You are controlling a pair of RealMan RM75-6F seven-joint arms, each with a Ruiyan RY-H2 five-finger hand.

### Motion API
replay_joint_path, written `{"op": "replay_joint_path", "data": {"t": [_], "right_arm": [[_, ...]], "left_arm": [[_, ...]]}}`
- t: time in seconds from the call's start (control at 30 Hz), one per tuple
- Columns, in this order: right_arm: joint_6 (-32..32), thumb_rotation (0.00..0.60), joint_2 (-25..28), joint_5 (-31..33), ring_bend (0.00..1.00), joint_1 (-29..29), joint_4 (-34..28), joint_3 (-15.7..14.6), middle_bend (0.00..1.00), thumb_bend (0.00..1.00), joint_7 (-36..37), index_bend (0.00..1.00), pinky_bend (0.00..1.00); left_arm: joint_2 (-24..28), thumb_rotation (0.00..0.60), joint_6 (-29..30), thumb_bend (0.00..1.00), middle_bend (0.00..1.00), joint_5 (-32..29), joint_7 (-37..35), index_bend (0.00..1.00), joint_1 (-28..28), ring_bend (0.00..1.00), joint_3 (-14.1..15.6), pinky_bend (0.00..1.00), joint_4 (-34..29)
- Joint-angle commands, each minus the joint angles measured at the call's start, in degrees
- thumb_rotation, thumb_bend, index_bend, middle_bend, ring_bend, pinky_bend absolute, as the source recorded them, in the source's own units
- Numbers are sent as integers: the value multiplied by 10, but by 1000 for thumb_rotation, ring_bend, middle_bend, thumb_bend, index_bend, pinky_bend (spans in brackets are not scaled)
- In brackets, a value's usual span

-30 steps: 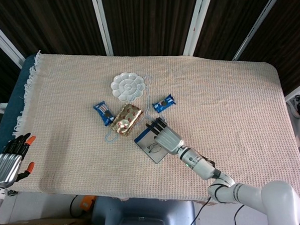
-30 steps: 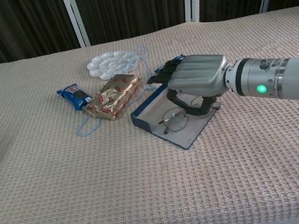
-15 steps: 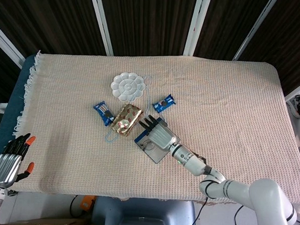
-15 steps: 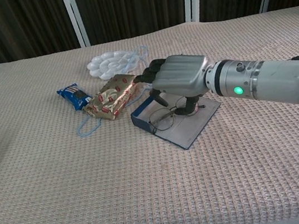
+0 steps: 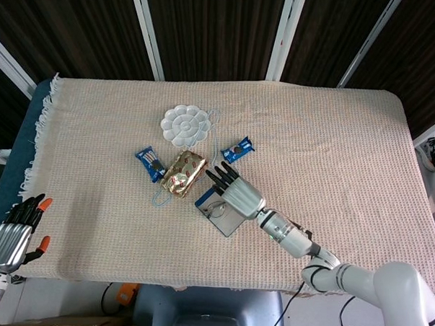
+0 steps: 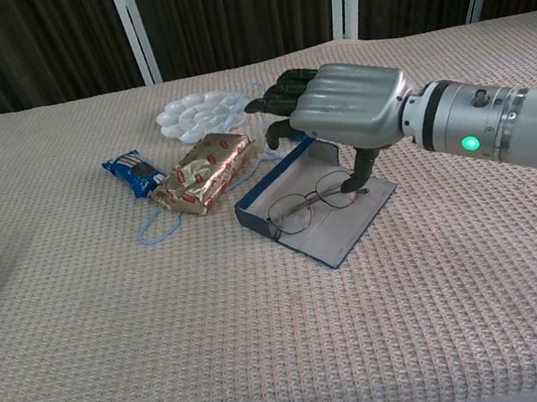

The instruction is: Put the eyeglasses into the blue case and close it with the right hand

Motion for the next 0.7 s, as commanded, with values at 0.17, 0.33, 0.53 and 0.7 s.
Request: {"op": "replay_joint_path", "data": {"t": [0.17,0.33,0.53,0.7], "right_arm": [[15,600,-31,19,0,-6,5,21,8,182,-23,219,0],[3,600,-48,31,0,-3,15,25,0,176,-40,168,0],[-3,600,-54,38,0,-3,20,26,0,176,-58,167,0],[-13,600,-69,46,0,2,40,29,0,176,-76,167,0]], "left_arm": [[-1,600,-2,400,0,2,2,0,-2,0,0,130,-1],[0,600,-1,400,0,2,-3,0,-2,0,0,131,1],[2,600,0,399,0,4,-8,0,-1,0,1,131,2],[3,600,0,399,0,5,-10,0,-1,0,1,131,2]]}}
